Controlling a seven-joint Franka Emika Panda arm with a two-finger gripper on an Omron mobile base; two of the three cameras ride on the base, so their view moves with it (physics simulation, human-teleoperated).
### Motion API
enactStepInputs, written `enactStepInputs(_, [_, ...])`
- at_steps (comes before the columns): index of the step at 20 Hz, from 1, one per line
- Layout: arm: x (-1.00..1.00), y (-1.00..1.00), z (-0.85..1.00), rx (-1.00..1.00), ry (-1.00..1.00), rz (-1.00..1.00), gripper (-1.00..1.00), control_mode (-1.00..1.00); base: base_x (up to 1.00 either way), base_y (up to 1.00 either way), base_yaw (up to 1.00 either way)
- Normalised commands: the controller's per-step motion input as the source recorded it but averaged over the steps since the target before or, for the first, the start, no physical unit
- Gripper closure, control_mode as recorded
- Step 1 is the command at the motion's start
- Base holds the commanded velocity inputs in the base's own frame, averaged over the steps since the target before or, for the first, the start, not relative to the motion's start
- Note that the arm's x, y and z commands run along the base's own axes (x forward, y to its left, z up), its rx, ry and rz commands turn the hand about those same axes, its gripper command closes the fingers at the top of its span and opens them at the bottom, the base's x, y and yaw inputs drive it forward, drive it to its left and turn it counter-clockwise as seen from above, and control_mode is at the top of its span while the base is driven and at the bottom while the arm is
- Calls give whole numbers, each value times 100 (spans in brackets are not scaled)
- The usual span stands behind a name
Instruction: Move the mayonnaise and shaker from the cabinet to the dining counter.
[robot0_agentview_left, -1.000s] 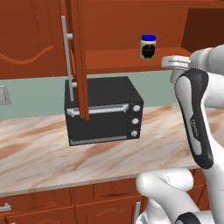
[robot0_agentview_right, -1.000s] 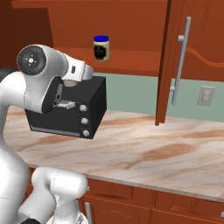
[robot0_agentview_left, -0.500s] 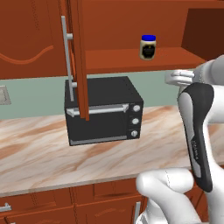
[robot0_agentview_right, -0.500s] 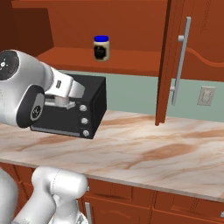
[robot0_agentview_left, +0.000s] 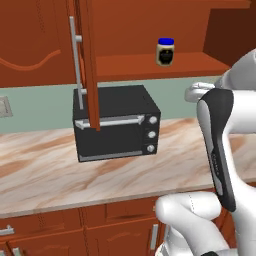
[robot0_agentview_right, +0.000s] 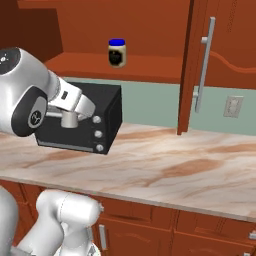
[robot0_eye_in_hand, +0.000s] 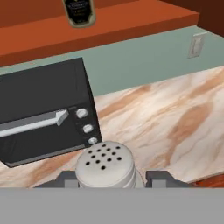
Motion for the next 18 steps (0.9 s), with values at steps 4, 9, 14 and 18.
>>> enactStepInputs(4, [0,0,0,0,0,0,100,100,-100,-22,-3])
enactStepInputs(9, [0,0,0,0,0,0,100,100,-87,-7,-20])
enactStepInputs(14, [0,0,0,0,0,0,100,100,-15,0,-89])
enactStepInputs(18, [0,0,0,0,0,0,100,100,0,0,-100])
